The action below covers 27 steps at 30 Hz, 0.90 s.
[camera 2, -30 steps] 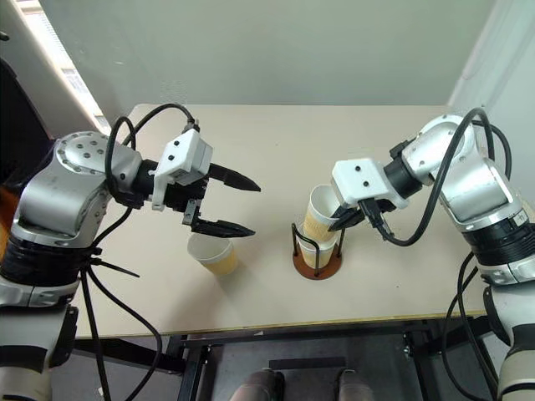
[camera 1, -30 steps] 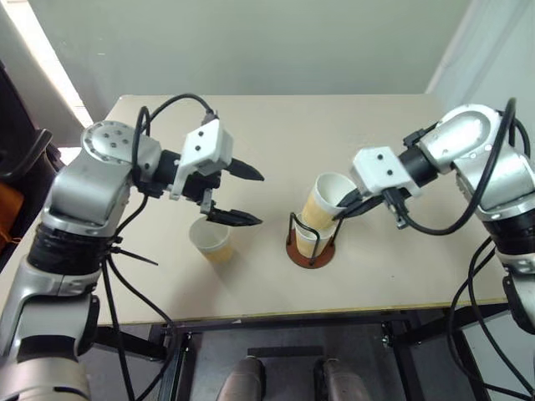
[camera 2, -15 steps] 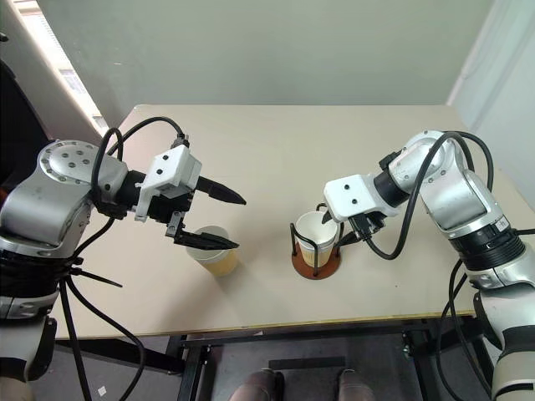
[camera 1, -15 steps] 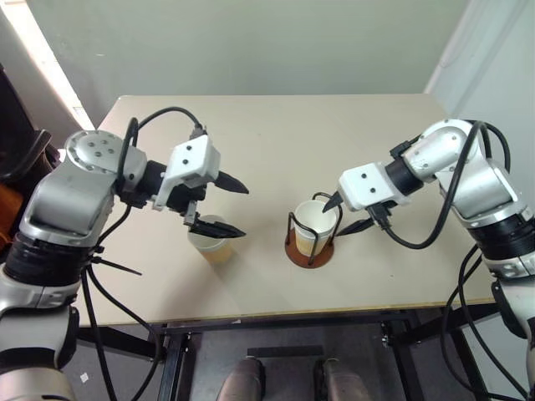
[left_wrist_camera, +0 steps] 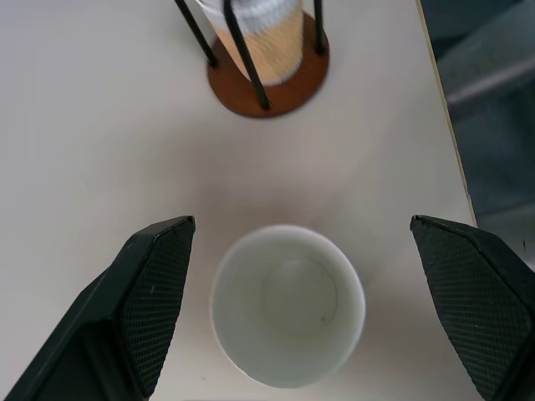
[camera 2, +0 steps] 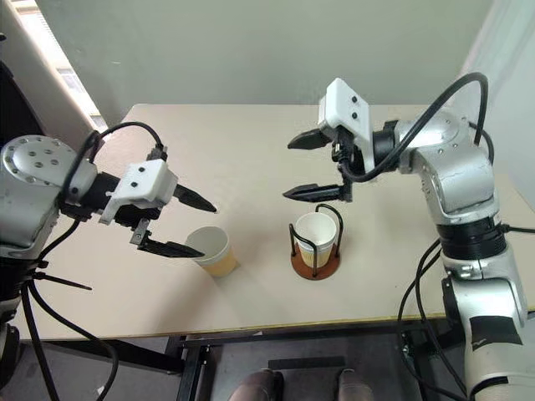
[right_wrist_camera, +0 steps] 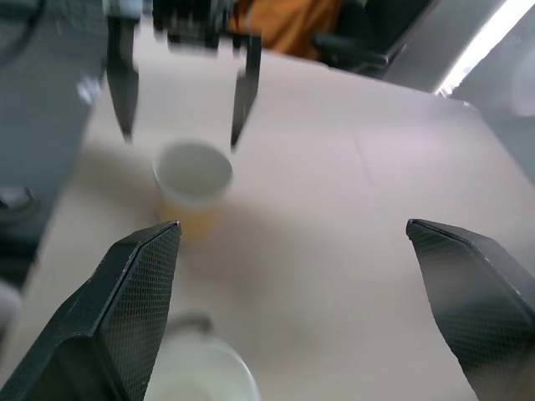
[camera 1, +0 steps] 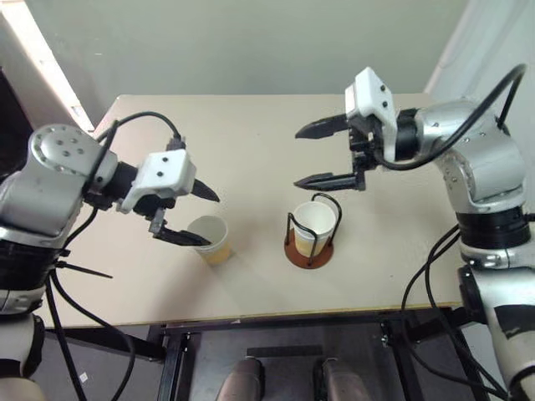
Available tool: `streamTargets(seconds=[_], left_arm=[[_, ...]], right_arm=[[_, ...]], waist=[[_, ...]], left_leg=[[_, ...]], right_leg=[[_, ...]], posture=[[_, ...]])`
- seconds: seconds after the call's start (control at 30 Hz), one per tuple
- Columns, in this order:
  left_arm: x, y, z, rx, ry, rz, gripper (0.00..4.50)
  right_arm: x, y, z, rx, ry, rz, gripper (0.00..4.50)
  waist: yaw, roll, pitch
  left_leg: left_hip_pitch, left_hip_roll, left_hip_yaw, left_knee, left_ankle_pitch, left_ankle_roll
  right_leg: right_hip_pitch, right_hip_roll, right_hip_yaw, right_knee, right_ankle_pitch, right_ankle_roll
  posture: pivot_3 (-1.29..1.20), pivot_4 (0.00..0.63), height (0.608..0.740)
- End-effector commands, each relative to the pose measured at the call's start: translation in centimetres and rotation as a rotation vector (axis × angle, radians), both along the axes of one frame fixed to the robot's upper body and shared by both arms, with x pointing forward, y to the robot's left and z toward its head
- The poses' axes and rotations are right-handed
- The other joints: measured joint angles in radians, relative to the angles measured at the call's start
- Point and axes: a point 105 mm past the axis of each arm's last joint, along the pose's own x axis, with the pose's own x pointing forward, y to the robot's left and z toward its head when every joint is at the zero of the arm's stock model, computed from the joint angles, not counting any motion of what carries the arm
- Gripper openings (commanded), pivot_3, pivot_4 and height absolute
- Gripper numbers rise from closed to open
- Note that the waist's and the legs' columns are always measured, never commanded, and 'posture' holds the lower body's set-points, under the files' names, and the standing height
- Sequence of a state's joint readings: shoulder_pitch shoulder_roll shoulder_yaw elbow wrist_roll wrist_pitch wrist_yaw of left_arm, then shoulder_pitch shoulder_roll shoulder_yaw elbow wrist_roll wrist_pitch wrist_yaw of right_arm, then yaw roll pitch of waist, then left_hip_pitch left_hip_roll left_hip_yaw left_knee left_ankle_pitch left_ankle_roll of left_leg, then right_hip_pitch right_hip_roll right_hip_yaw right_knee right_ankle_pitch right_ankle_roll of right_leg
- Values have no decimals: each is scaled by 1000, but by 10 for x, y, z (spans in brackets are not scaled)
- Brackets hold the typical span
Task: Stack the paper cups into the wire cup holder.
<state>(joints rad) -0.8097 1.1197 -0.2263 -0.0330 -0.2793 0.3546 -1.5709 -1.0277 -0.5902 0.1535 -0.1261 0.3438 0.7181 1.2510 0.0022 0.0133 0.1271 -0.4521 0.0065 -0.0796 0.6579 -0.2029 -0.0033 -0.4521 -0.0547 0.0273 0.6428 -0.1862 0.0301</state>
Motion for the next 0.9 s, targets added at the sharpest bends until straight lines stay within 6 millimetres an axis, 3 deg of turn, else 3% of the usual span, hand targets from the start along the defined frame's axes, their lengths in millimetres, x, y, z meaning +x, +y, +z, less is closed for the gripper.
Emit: streamTargets(seconds=[0.03, 0.17, 0.37, 0.47, 0.83, 0.9], left_arm=[[1, 3, -8, 81, 9, -41, 4449], [8, 4, -22, 120, 31, -40, 4449], [10, 3, -37, 174, 55, -76, 4449], [13, 7, -46, 228, 52, -81, 3881], [17, 7, -44, 268, 32, -106, 16], [18, 6, -37, 253, 18, -112, 16]], right_arm=[[-7, -4, -3, 14, 8, -19, 4479], [-17, -10, -14, -35, 43, 2, 4479], [-13, -11, -14, -21, 44, -52, 4479], [-13, -13, -14, -23, 44, -59, 4500], [-24, -18, -16, -72, 51, -31, 4500], [-28, -28, -16, -95, 58, -31, 4500]], waist=[[0, 0, 0], [0, 0, 0], [-2, 0, 0], [-2, 0, 0], [-1, 0, 0], [-1, 0, 0]], left_leg=[[-1, 0, 0, 0, 0, 0], [-2, -1, 0, 2, -1, -1], [0, 0, 0, 1, -1, -1], [0, 0, 0, 1, -1, -1], [-1, 0, 0, 1, -1, -1], [-1, 0, 0, 1, -1, -1]], right_leg=[[0, 0, 0, 0, 0, 0], [-1, 0, 1, 0, 0, 0], [-1, 0, 0, 1, 0, 0], [-1, 0, 0, 1, 0, 0], [-1, 0, 0, 1, 0, 0], [-1, 0, 0, 1, 0, 0]], posture=[[0, 150, 740], [0, 150, 740], [0, 150, 740], [0, 150, 740], [0, 150, 740], [0, 150, 740]])
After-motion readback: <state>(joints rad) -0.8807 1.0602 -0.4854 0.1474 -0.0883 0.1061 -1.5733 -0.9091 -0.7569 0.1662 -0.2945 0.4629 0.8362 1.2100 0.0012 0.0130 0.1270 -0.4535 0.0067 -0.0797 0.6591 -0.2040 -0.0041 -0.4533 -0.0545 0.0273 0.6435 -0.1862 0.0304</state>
